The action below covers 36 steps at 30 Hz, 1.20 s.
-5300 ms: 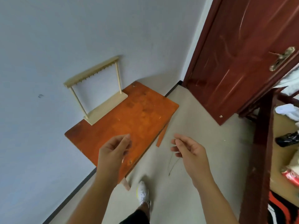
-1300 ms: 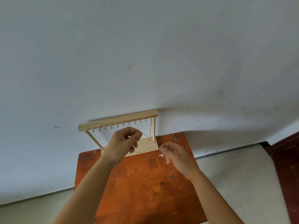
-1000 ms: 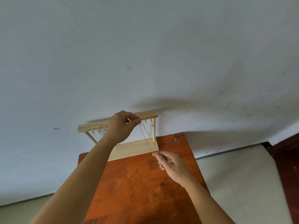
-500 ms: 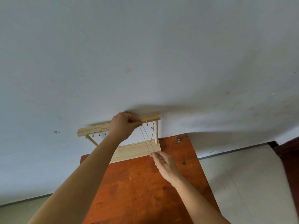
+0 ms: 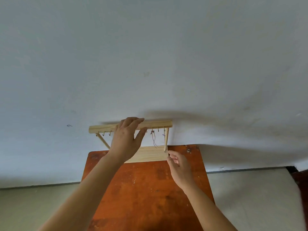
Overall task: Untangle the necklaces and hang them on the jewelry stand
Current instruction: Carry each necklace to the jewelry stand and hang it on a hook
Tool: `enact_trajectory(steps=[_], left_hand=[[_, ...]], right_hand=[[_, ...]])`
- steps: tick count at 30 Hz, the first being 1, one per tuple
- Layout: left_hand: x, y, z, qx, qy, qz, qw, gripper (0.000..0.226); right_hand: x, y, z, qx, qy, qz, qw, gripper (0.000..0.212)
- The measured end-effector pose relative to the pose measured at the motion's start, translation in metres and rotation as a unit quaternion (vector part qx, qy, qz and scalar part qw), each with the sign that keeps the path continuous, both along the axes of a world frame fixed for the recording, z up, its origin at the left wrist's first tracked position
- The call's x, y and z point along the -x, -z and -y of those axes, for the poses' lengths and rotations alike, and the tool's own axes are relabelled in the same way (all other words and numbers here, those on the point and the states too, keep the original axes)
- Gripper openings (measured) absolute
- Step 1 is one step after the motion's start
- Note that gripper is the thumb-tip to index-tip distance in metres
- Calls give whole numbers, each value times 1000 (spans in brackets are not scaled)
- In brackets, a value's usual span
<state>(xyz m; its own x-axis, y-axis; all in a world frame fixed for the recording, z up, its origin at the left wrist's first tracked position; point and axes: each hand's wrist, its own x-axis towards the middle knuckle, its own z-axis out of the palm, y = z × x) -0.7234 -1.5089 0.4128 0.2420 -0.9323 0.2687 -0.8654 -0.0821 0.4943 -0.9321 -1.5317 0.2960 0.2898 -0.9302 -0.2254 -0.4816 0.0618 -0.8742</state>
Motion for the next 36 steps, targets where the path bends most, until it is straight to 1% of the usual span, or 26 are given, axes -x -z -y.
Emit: enact_trajectory(steps=[2, 3, 5, 7, 9, 11, 13, 15, 18, 21, 24, 27, 32, 34, 36], left_hand=[[7, 1, -27, 34, -75, -10, 997, 42], [12, 2, -44, 42, -116, -33, 992, 42], [24, 7, -81, 37, -196, -106, 974, 38], [38, 19, -121, 25, -268, -180, 946, 35], [52, 37, -160, 5, -326, -217, 920, 36], [63, 58, -201, -24, -375, -222, 900, 36], [66, 74, -243, -41, -426, -240, 872, 32], [65, 80, -283, -36, -483, -249, 839, 29], [53, 73, -342, 5, -563, -247, 789, 34], [34, 59, -408, 51, -632, -219, 741, 38], [17, 53, -480, 97, -693, -198, 686, 39], [1, 59, -553, 132, -736, -206, 632, 40], [-38, 76, -653, 174, -788, -220, 548, 38], [-55, 72, -685, 186, -801, -218, 526, 38], [-74, 63, -714, 184, -805, -213, 522, 37]], right_hand=[[5, -15, -7, 29, -6, 9, 1000, 29], [7, -23, -12, 42, -12, 18, 999, 29], [8, -38, -25, 52, -37, 44, 997, 31], [5, -46, -38, 47, -83, 61, 994, 36], [-3, -45, -51, 42, -146, 48, 987, 41], [-14, -36, -67, 27, -213, 16, 977, 38], [-30, -25, -87, 19, -274, -12, 962, 38], [-51, -20, -112, 23, -337, -35, 941, 40], [-93, -30, -155, 46, -432, -46, 899, 45], [-148, -50, -205, 81, -522, -27, 849, 48], [-203, -64, -266, 121, -592, -7, 797, 51], [-255, -67, -338, 144, -643, -6, 752, 54], [-333, -60, -454, 173, -700, 0, 693, 54], [-362, -64, -493, 178, -716, 11, 675, 54], [-388, -69, -527, 174, -723, 23, 668, 54]])
